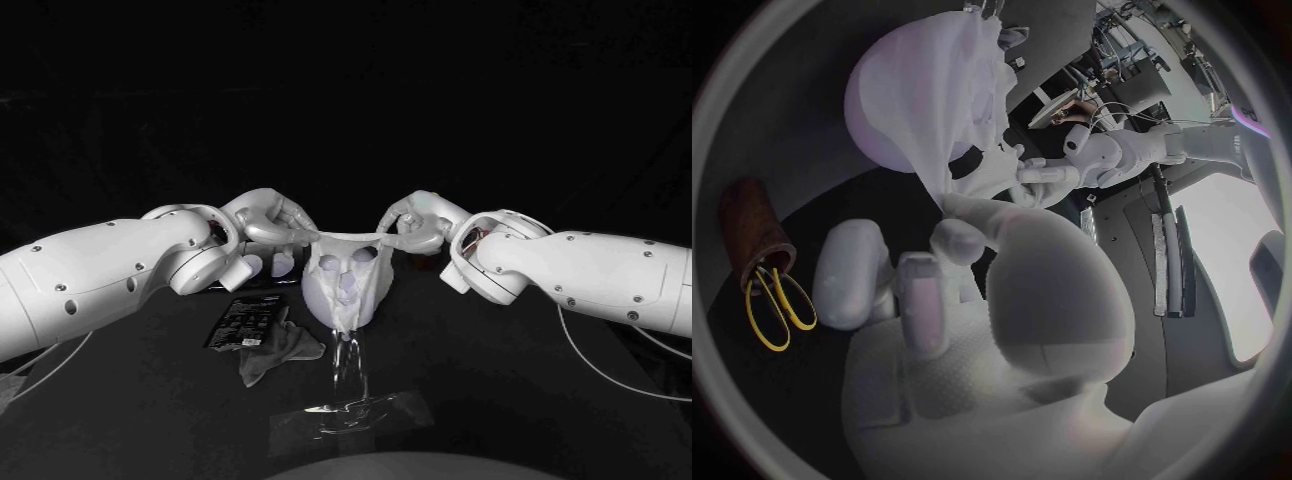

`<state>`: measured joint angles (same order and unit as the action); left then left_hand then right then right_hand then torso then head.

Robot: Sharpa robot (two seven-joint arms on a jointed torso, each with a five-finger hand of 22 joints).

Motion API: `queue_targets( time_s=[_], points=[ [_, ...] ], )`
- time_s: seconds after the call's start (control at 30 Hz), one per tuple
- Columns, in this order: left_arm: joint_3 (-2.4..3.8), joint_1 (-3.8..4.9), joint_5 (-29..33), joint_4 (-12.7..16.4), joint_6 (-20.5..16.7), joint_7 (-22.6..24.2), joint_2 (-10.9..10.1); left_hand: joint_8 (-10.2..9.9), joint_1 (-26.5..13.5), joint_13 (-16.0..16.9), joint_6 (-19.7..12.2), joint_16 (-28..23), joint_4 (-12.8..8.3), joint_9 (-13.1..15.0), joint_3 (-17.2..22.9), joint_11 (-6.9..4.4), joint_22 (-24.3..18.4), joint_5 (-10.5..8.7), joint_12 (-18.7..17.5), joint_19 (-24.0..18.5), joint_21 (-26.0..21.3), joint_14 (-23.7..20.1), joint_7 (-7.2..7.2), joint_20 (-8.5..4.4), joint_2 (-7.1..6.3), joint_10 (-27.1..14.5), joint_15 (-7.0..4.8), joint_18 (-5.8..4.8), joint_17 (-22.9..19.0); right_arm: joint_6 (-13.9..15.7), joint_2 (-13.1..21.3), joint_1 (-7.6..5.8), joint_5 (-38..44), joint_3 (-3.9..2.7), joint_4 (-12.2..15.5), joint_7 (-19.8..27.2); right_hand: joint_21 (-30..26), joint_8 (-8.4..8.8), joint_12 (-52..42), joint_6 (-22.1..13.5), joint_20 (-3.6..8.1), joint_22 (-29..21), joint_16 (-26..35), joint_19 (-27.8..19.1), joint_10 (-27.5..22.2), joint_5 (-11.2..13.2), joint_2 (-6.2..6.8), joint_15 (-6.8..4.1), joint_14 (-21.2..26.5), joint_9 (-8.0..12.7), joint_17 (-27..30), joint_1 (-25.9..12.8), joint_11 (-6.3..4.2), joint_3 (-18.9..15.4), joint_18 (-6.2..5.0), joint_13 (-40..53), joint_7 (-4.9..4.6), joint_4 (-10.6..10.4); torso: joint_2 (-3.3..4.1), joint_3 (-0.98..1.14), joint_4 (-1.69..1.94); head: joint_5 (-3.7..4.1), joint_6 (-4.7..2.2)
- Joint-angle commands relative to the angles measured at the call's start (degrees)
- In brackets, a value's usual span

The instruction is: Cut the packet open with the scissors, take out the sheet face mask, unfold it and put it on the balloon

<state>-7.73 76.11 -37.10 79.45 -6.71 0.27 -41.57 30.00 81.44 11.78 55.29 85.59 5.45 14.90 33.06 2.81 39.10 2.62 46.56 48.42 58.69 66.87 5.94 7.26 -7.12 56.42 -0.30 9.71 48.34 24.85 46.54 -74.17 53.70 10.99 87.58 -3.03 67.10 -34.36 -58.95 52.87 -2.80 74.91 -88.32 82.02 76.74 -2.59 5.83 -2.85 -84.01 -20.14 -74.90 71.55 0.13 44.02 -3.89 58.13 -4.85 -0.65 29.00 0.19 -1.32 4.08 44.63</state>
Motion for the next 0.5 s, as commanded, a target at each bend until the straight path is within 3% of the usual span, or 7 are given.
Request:
queue_targets(
  time_s=[0.03,0.5],
  points=[
    [0.12,0.25,-0.51,-0.68,1.15,-0.47,0.53,0.19,0.45,0.08,0.12,0.15,-0.06,8.0,0.34,-0.3,0.05,0.2,0.2,0.08,0.25,0.29,0.23,-0.29,-0.18,-0.21,-0.04,0.79,0.1,-1.84,-0.59,-0.2,1.4,-0.02,-0.96,-0.56,-0.64,-0.18,0.31,0.32,-0.03,9.25,-0.11,-0.62,-0.33,-0.18,-0.62,-0.46,-5.19,-0.08,-12.16,-0.14,0.13,-0.02,-0.5,-0.04,0.01,0.0,-0.01,0.0,-0.02,-0.11,0.2],
    [0.19,0.52,-1.37,-4.29,2.39,-2.61,3.17,0.15,0.41,0.08,0.06,0.46,-0.12,8.2,0.58,-0.27,0.23,0.2,0.22,0.09,0.54,0.77,0.28,-0.34,-0.23,-0.3,-0.02,0.79,0.88,-6.35,-2.51,-0.43,2.61,-0.02,-3.81,-2.81,-2.66,0.07,2.63,-0.15,-0.14,8.73,0.66,-1.49,-1.56,-0.18,-0.76,-0.31,-4.77,0.1,-10.81,-0.49,0.31,-0.42,-0.86,-1.93,-0.18,-0.04,-0.1,-0.04,-0.02,0.03,0.37]
  ],
)
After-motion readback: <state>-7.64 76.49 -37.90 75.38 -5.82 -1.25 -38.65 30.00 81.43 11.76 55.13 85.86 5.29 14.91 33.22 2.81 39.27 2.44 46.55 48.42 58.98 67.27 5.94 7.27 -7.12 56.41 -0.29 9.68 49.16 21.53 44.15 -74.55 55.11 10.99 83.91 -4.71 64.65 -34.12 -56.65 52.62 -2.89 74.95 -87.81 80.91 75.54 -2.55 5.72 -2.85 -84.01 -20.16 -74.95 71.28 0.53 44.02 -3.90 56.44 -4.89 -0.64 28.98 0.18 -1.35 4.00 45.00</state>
